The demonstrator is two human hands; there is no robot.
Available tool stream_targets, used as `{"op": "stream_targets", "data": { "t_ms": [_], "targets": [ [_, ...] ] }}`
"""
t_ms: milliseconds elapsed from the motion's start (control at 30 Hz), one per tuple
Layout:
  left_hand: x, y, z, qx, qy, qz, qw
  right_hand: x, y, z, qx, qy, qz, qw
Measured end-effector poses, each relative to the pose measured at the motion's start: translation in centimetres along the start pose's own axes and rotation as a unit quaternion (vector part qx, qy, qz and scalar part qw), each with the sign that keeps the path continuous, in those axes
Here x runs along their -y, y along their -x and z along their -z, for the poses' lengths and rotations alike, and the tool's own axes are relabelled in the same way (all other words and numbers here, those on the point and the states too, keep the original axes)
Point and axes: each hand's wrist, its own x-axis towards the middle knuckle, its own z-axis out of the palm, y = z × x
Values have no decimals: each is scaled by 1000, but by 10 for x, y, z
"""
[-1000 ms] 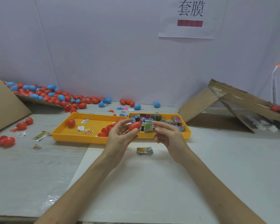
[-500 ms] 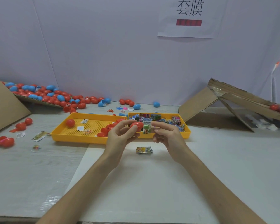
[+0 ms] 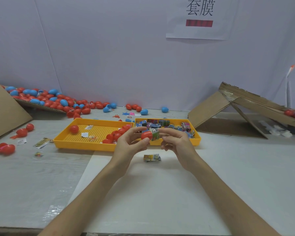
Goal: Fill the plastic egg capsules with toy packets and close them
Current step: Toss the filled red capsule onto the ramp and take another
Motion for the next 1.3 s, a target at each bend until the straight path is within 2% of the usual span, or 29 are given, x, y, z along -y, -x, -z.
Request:
{"op": "stream_targets", "data": {
  "t_ms": [300, 567, 867, 967, 1133, 1300],
  "targets": [
    [3, -1, 1, -24, -41, -31, 998, -2, 4, -5, -22, 98, 65, 993],
    [4, -2, 2, -17, -51, -40, 998, 1, 5, -5, -54, 118, 139, 982],
    [4, -2, 2, -32, -43, -36, 998, 1, 5, -4, -24, 69, 134, 988],
    [4, -2, 2, -27, -44, -38, 998, 0, 5, -4, -36, 79, 144, 986],
    [1, 0, -1, 23, -46, -37, 998, -1, 5, -5, -43, 119, 164, 978],
    [0, 0, -1, 12, -63, -50, 997, -1, 5, -3, -40, 140, 154, 977]
  ]
}}
